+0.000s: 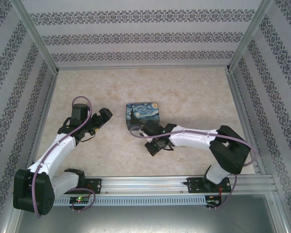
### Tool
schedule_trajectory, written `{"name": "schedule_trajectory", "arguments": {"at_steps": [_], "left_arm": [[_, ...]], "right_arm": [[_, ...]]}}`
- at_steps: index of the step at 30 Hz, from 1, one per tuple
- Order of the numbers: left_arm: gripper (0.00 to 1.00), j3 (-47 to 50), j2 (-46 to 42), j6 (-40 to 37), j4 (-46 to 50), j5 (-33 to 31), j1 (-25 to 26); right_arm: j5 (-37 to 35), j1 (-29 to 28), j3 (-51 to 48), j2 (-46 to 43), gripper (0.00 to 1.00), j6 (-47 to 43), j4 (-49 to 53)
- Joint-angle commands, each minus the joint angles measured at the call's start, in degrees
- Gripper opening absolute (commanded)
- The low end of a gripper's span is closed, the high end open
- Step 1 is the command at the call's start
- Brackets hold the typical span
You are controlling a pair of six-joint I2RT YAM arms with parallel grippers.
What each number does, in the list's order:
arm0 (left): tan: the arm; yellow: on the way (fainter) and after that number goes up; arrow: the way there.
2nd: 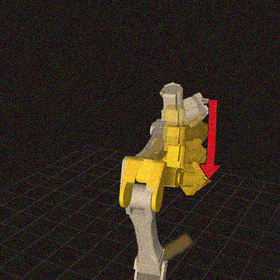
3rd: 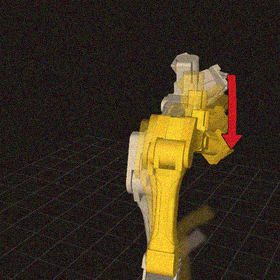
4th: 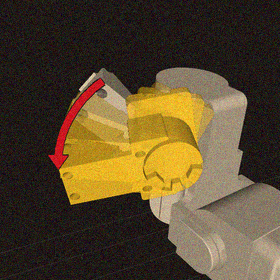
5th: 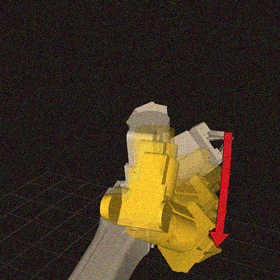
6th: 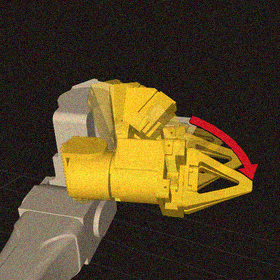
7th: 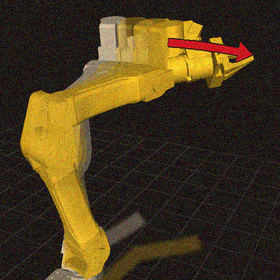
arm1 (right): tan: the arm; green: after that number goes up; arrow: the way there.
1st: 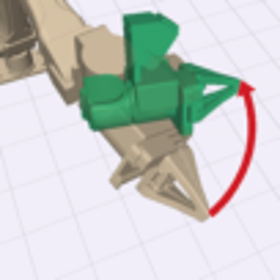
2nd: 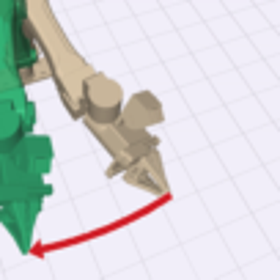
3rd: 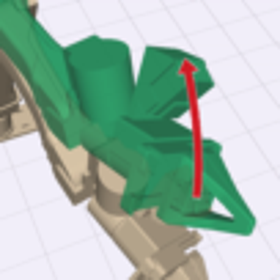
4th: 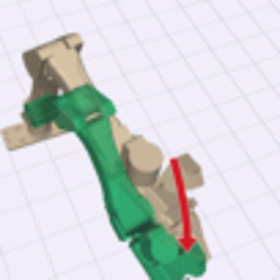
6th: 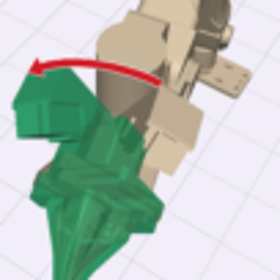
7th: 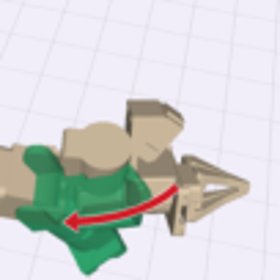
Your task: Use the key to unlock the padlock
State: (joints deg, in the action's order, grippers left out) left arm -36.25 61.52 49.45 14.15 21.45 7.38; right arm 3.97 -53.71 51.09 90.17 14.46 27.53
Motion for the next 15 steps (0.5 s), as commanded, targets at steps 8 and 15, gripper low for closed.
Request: {"name": "schedule_trajectory", "arguments": {"at_steps": [8, 15], "left_arm": [[0.99, 0.2, -1.3, 1.9, -3.1, 4.2, -0.6], [1.00, 4.8, -1.7, 14.5, -14.5, 11.1, 0.3]], "right_arm": [[4.9, 1.4, -1.7, -10.5, 0.00, 7.2, -1.9], [5.5, 2.4, 2.6, -12.3, 0.00, 9.7, -1.8]]}}
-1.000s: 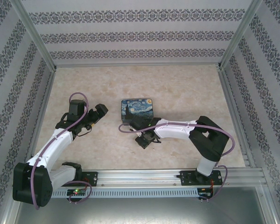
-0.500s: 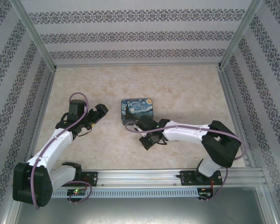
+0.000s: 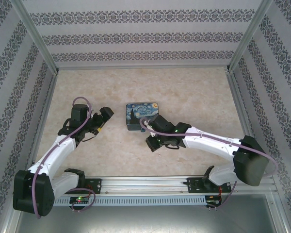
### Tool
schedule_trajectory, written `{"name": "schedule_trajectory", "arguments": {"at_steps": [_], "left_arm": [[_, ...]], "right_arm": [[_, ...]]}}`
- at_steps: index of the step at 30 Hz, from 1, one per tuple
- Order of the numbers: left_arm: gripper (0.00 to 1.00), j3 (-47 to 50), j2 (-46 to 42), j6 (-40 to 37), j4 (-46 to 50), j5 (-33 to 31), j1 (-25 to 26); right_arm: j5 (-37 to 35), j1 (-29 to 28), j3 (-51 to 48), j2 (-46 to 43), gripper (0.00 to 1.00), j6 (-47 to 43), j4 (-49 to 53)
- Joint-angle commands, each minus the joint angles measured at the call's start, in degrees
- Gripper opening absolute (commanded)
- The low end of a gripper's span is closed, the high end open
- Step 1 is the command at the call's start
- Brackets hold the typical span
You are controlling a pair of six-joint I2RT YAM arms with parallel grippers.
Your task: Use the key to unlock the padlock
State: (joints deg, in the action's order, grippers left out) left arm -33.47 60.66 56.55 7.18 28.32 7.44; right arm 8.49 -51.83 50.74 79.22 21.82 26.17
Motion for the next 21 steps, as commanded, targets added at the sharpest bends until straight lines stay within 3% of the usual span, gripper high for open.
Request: {"name": "schedule_trajectory", "arguments": {"at_steps": [1, 11, 21], "left_arm": [[0.99, 2.6, -1.1, 9.4, -9.2, 4.8, 0.6], [0.96, 5.4, -0.9, 31.1, -23.2, 2.3, 7.4], [0.88, 3.6, 2.3, 42.4, -30.7, -3.6, 15.2]], "right_arm": [[0.9, 0.6, 3.9, -1.4, 0.00, 2.7, -0.3], [-0.1, 0.9, 14.3, 2.2, 0.00, 6.8, 0.6], [0.0, 0.9, 18.6, 4.9, 0.00, 8.7, -2.1]]}}
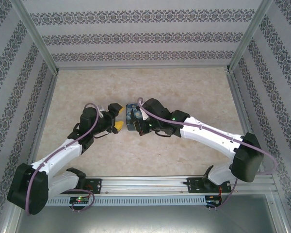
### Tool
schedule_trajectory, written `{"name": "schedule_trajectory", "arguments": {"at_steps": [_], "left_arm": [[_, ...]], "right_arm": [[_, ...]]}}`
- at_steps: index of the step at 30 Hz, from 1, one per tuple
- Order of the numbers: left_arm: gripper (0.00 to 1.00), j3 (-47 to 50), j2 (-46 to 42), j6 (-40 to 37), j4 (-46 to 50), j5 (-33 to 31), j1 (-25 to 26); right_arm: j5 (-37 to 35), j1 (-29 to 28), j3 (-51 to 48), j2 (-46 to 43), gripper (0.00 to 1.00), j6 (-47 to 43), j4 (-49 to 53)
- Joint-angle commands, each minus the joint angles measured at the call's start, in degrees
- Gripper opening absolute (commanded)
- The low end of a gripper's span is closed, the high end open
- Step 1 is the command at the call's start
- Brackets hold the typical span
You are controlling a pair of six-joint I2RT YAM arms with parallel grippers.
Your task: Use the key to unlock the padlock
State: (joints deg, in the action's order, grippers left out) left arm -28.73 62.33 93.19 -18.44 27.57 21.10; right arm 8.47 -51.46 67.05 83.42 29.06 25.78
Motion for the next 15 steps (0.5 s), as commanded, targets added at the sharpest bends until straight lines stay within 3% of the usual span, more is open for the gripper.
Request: {"name": "schedule_trajectory", "arguments": {"at_steps": [1, 15], "left_arm": [[0.88, -1.4, 0.8, 6.2, -4.9, -3.4, 2.1], [0.79, -3.0, 7.4, 12.3, -13.6, -6.9, 7.5]], "right_arm": [[0.1, 0.5, 2.6, 1.0, 0.00, 1.6, -1.9], [2.1, 0.4, 6.1, 4.9, 0.00, 2.4, -4.8]]}}
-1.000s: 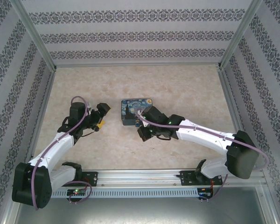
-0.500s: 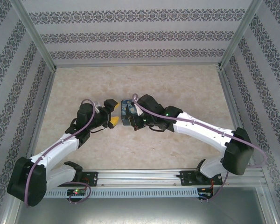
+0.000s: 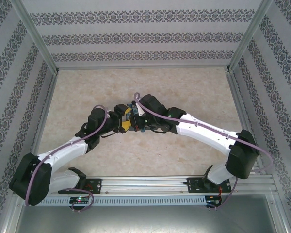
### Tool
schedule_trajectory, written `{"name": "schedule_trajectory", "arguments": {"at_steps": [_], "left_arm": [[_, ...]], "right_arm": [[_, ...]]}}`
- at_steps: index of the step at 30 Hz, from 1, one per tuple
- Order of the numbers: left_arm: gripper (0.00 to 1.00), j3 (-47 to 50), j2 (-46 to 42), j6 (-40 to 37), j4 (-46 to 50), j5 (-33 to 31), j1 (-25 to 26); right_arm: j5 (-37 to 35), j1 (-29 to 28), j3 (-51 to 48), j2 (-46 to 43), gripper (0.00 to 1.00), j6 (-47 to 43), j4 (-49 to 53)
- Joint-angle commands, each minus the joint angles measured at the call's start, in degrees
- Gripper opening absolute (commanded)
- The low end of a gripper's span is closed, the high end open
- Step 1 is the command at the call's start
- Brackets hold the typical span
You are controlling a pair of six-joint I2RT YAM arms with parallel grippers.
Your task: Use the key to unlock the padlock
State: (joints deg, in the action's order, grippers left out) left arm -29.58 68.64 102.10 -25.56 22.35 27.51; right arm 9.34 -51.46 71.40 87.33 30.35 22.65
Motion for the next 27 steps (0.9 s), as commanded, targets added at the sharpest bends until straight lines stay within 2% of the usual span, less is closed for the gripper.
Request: {"name": "schedule_trajectory", "arguments": {"at_steps": [1, 11, 21, 27], "left_arm": [[0.78, -2.3, 1.4, 3.8, -7.1, -1.8, 1.2], [0.54, -2.3, 2.7, 4.2, -8.1, -2.4, 1.2], [0.50, -2.0, 1.0, 2.8, -5.4, -3.5, 1.2], [0.43, -1.9, 1.0, 2.4, -5.1, -3.7, 1.2]], "right_arm": [[1.2, 0.4, 1.6, 1.2, 0.00, 1.1, -1.8], [0.1, 0.7, -1.1, -0.1, 0.00, 1.1, -1.8], [-0.8, 2.0, -2.7, -2.4, 0.00, 1.3, -1.7], [-0.5, 2.3, -3.1, -2.7, 0.00, 1.3, -1.9]]}}
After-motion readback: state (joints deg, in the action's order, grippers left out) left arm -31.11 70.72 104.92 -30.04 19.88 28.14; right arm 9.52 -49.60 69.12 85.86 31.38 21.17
